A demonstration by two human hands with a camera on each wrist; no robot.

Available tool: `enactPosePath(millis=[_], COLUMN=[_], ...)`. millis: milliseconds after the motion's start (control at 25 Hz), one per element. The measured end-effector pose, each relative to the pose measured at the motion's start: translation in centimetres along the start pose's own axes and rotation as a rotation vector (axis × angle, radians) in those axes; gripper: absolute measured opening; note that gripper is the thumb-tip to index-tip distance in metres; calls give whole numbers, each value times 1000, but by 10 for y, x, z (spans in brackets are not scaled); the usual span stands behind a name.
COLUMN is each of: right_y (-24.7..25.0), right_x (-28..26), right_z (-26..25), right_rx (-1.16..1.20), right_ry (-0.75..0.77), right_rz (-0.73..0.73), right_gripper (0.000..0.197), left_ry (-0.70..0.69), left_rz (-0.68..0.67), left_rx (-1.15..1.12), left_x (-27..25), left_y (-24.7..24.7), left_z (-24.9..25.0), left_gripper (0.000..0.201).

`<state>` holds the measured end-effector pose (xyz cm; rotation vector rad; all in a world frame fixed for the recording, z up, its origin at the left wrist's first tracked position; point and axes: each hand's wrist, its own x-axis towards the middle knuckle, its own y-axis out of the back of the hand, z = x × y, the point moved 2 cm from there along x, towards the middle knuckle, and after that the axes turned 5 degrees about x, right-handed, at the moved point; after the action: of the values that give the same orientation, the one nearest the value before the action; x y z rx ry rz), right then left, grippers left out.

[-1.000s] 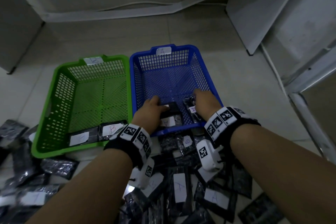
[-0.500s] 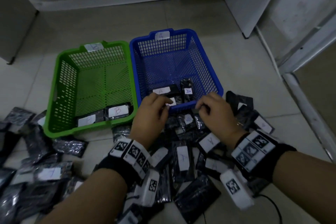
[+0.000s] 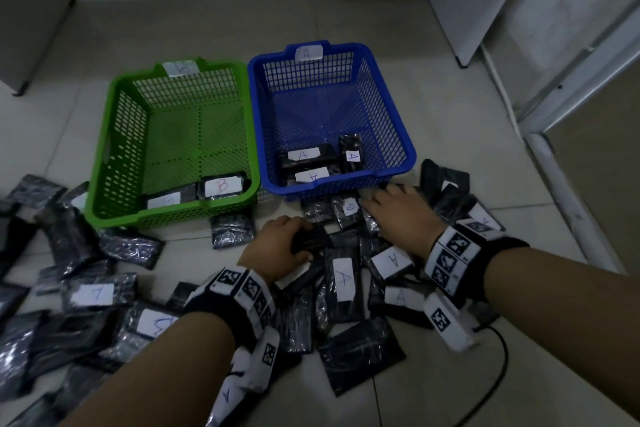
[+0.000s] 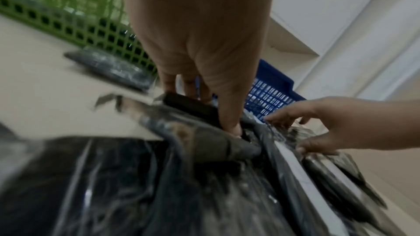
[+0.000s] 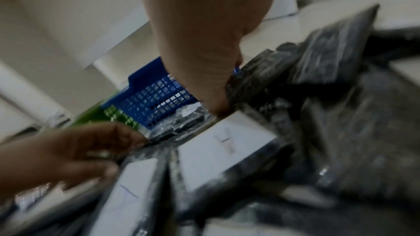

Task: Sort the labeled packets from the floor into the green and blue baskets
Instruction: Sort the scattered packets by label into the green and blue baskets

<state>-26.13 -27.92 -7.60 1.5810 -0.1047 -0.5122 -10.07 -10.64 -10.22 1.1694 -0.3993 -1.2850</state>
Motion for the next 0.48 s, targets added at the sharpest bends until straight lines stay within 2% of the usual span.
enactPosePath(millis=[80,120,240,360,440,480], right_y=[6,7,5,8,25,37], right_x=[-2,-2,-5,-6,-2,-1], right_z=[1,2,1,-7,-10,-11], right_rx=[38,91,160,92,208,341], right_ry=[53,32,-98,-83,-58,-57], right_rz=[45,29,-149,-180,-149,-105], right_gripper=[57,59,56,47,37,30], left_ry=[8,38,124,214,201,176], left_rz=[53,83,111,82,72,76], left_rx=[-98,-168,-438,-866,-1075,-1134], left_x=[-5,-7,-12,-18,-20,-21], left_y=[13,22,41,47,49,51], left_z=[5,6,5,4,3,2], left_gripper=[27,21,13,11,19,25])
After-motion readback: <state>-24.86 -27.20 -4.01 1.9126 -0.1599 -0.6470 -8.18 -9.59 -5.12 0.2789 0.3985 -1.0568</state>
